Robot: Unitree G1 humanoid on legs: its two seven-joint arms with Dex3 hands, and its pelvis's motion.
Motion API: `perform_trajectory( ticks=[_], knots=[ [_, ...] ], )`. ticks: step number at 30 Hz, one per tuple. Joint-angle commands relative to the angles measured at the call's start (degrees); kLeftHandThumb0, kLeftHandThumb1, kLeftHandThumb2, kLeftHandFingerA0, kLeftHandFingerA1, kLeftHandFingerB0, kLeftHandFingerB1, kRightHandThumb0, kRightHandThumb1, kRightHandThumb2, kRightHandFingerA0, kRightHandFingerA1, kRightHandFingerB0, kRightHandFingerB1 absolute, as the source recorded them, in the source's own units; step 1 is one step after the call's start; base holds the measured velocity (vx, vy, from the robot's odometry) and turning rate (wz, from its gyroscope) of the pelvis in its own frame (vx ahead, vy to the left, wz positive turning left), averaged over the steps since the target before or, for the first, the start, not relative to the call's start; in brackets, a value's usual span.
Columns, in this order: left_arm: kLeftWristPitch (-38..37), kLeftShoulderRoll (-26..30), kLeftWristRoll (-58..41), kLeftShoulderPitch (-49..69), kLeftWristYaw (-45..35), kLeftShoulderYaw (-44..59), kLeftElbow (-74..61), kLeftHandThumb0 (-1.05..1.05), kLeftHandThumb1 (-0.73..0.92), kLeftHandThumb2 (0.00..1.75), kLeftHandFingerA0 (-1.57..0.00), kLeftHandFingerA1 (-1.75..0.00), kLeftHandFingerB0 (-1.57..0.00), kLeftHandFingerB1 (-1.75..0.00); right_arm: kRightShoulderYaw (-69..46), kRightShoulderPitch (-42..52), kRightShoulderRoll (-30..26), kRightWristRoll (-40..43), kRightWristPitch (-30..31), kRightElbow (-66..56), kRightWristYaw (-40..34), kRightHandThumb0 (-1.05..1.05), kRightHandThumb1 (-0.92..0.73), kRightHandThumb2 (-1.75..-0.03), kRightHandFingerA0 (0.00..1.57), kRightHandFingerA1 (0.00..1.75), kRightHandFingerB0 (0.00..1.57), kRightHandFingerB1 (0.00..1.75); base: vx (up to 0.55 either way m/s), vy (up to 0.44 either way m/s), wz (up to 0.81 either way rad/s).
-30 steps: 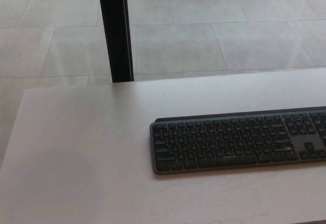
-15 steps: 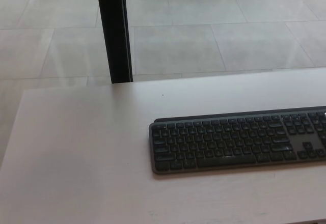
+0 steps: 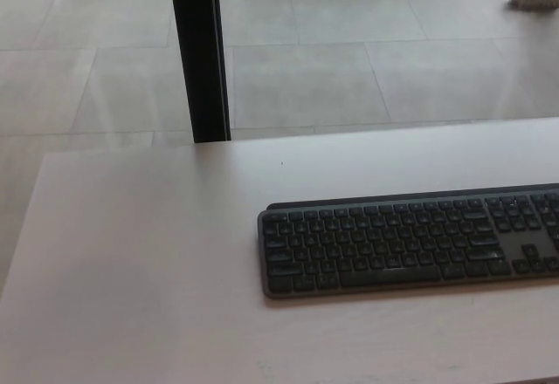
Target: The robot uses its right fingers to click on the space key of the black keyboard placed on the center of the white desk.
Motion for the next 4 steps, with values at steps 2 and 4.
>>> perform_trajectory(
  ticks=[2,4],
  knots=[
    [0.24,1.19,-1.49,-0.28,-0.03,0.51,0.28,-0.54,0.69,0.60,-0.70,-0.73,-0.61,-0.55,2.68,0.89,-0.02,4.50,-0.54,-0.69,-1.23,-0.54,-0.48,-0.76,0.75,1.01,0.63,0.98,0.00,0.000,0.00],
    [0.36,1.10,-1.63,-0.86,0.17,0.52,0.27,-0.54,0.71,0.61,-0.67,-0.73,-0.59,-0.55,3.31,0.43,-0.33,4.91,-0.20,-0.70,-1.23,-0.53,-0.48,-0.76,0.76,0.99,0.69,1.01,0.00,0.000,0.00]
  ],
)
